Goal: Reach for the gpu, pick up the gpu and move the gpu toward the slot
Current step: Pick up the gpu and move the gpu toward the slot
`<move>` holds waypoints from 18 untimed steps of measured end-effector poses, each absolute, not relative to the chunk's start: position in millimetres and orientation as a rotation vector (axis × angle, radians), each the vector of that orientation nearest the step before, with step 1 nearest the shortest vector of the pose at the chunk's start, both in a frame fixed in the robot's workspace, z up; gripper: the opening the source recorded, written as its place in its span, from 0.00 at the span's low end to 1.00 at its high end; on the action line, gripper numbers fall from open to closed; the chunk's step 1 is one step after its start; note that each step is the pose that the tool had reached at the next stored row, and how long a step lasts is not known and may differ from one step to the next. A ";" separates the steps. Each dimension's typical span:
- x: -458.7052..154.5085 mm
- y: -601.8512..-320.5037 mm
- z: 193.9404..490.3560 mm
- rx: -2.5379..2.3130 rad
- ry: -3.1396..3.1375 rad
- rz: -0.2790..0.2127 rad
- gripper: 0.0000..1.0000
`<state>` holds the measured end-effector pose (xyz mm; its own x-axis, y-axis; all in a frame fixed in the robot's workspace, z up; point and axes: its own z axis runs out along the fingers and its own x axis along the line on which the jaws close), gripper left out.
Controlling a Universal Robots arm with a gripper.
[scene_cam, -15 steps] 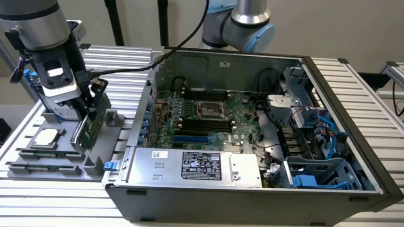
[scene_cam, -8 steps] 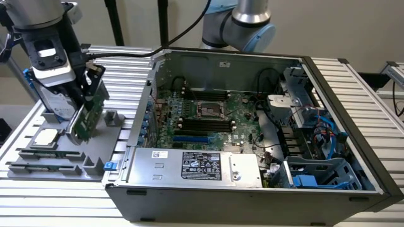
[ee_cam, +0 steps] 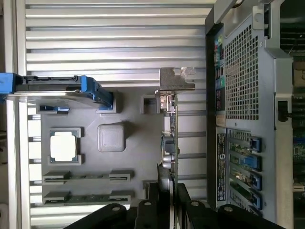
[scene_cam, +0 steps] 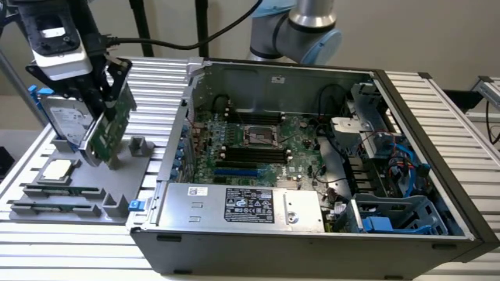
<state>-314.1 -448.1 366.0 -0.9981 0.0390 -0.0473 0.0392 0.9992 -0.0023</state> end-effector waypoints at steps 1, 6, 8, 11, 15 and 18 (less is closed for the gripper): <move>-311.7 -448.1 370.5 0.061 3.094 -0.005 0.26; -295.9 -448.3 393.2 0.061 3.097 -0.005 0.26; -288.1 -448.3 402.2 0.061 3.099 -0.004 0.26; -274.6 -448.4 415.8 0.061 3.102 -0.003 0.26; -256.4 -448.6 434.0 0.061 3.108 -0.002 0.26; -242.8 -448.7 445.1 0.061 3.115 0.001 0.26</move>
<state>-242.8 -448.7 445.1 -0.9989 0.0390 -0.0259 0.0390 0.9992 0.0014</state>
